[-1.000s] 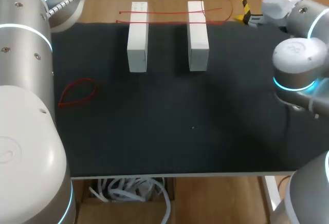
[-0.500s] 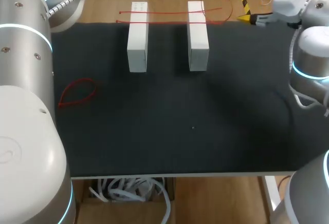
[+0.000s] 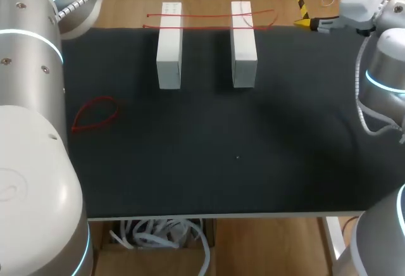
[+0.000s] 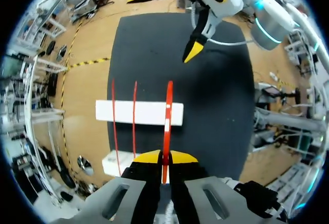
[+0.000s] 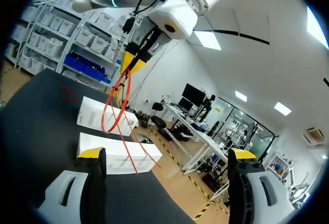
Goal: Grab the tape and strap the tape.
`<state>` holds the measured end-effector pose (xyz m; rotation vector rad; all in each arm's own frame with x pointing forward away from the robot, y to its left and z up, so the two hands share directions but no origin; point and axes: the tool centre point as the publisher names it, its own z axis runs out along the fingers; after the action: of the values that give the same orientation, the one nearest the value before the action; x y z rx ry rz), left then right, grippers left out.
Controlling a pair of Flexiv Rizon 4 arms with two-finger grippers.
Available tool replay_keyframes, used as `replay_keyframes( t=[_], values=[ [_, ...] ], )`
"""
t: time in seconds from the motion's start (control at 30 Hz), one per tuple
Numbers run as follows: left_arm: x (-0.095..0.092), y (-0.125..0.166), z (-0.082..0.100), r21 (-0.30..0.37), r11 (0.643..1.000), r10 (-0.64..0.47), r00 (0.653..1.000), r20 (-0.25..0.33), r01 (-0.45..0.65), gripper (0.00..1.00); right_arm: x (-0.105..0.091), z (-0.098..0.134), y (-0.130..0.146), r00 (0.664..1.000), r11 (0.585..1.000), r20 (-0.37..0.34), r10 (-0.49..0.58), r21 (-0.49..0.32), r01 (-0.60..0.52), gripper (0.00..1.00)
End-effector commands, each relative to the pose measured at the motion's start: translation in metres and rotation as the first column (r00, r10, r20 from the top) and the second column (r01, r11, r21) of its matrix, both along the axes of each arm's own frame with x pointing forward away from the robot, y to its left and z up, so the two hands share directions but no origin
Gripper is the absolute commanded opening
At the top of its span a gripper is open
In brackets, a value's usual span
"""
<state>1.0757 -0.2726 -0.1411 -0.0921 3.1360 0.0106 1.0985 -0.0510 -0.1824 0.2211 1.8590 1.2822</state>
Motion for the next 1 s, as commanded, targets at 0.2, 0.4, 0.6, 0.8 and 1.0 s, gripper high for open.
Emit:
replay_keyframes(
  t=[0.2,0.4,0.6,0.8,1.0],
  values=[
    [-0.049,0.094,0.024,0.028,0.969,0.248,0.967,-0.057,-0.247,0.0,-0.001,0.0,0.0,1.0,1.0,0.0,-0.001,-0.001,0.001,1.0],
    [-0.078,0.168,0.03,0.119,0.916,0.394,0.914,-0.092,-0.383,0.0,-0.001,0.0,0.0,1.0,1.0,0.0,-0.001,-0.001,0.001,1.0],
    [-0.091,0.233,0.023,0.156,0.866,0.494,0.863,-0.111,-0.475,0.0,-0.001,0.0,0.0,1.0,1.0,0.0,-0.001,-0.001,0.001,1.0],
    [-0.097,0.28,0.004,0.16,0.834,0.55,0.819,-0.161,-0.529,0.0,-0.001,0.0,0.0,1.0,1.0,0.0,-0.001,-0.001,0.001,1.0],
    [-0.096,0.284,0.0,0.142,0.833,0.553,0.812,-0.185,-0.535,1.0,-0.001,0.0,0.0,1.0,1.0,0.0,-0.001,-0.001,0.001,1.0]
  ],
)
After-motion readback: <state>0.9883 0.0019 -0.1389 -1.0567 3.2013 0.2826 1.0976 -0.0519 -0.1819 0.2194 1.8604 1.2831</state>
